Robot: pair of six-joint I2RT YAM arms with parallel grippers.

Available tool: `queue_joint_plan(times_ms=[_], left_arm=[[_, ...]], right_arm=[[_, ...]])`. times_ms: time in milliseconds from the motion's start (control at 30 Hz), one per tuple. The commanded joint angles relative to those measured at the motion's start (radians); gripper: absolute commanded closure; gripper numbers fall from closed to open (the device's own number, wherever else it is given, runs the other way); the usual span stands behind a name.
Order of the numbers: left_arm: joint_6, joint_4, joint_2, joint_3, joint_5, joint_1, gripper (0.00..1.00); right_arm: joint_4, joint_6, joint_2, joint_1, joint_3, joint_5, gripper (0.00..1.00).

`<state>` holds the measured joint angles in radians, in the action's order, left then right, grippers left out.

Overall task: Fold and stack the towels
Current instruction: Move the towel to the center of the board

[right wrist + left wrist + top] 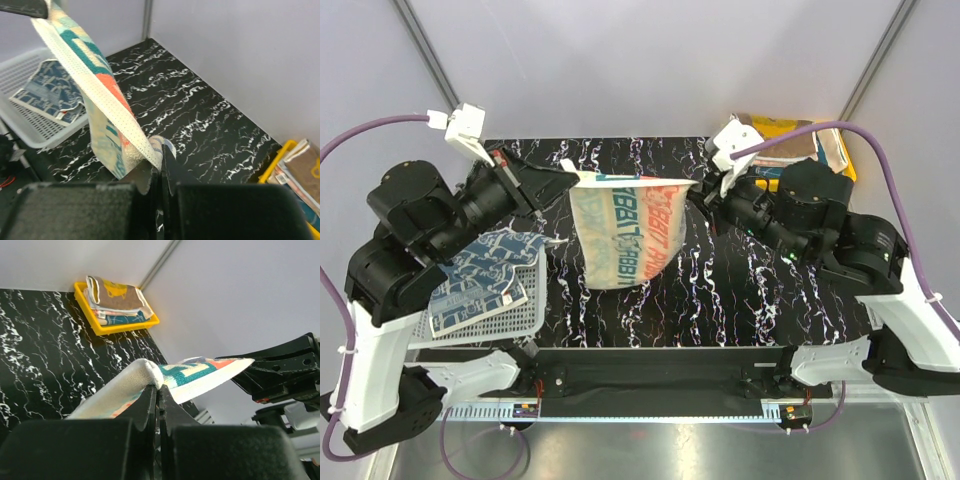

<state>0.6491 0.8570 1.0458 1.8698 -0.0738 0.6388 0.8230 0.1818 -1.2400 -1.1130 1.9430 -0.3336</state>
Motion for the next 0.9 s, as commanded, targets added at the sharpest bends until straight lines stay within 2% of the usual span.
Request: queue_joint_plan(times_ms=[0,200,333,433,467,500,533,600,633,667,700,800,867], left_arm=[[-0.013,-0.01,-0.082,0.0,0.089,-0.019,1.0],[0.032,-0.021,-0.105,-0.027,0.089,-0.019,1.0],[0.055,-0.032,-0.095,-0.066,0.14,-0.018,1.0],[0.073,-0.065,-0.067,-0.136,0.173,-0.019,1.0],[0.076,-0.068,-0.049,-0.146,0.187,-0.018,1.0],[0.076,-0.079,-0.014,-0.152,0.204,-0.021,1.0],[0.067,-0.088,0.011,-0.155,0.215,-0.025,1.0],[0.067,-0.117,0.049,-0.169,0.206,-0.05,1.0],[0.07,-0.14,0.092,-0.178,0.171,-0.117,1.0],[0.076,-0.189,0.112,-0.205,0.137,-0.154,1.0],[0.086,-0.22,0.14,-0.216,0.088,-0.222,1.0],[0.106,-0.33,0.279,-0.248,-0.007,-0.335,1.0],[0.109,-0.392,0.41,-0.25,-0.041,-0.366,1.0]], right_arm=[[0.041,-0.007,0.105,0.01,0.025,-0.002,1.0],[0.047,-0.022,0.114,0.012,0.007,0.004,1.0],[-0.128,0.053,0.154,0.012,-0.111,-0.059,1.0],[-0.163,0.1,0.128,0.027,-0.139,-0.11,1.0],[-0.173,0.107,0.107,0.048,-0.144,-0.079,1.0],[-0.182,0.102,0.097,0.091,-0.159,-0.037,1.0],[-0.195,0.088,0.079,0.217,-0.182,0.095,1.0],[-0.212,0.033,0.05,0.382,-0.211,0.241,1.0],[-0.238,0.018,0.028,0.515,-0.226,0.304,1.0],[-0.254,0.004,-0.022,0.56,-0.252,0.399,1.0],[-0.269,-0.017,-0.06,0.6,-0.253,0.444,1.0],[-0.295,-0.068,-0.235,0.763,-0.213,0.603,1.0],[-0.364,-0.102,-0.353,0.824,-0.211,0.687,1.0]])
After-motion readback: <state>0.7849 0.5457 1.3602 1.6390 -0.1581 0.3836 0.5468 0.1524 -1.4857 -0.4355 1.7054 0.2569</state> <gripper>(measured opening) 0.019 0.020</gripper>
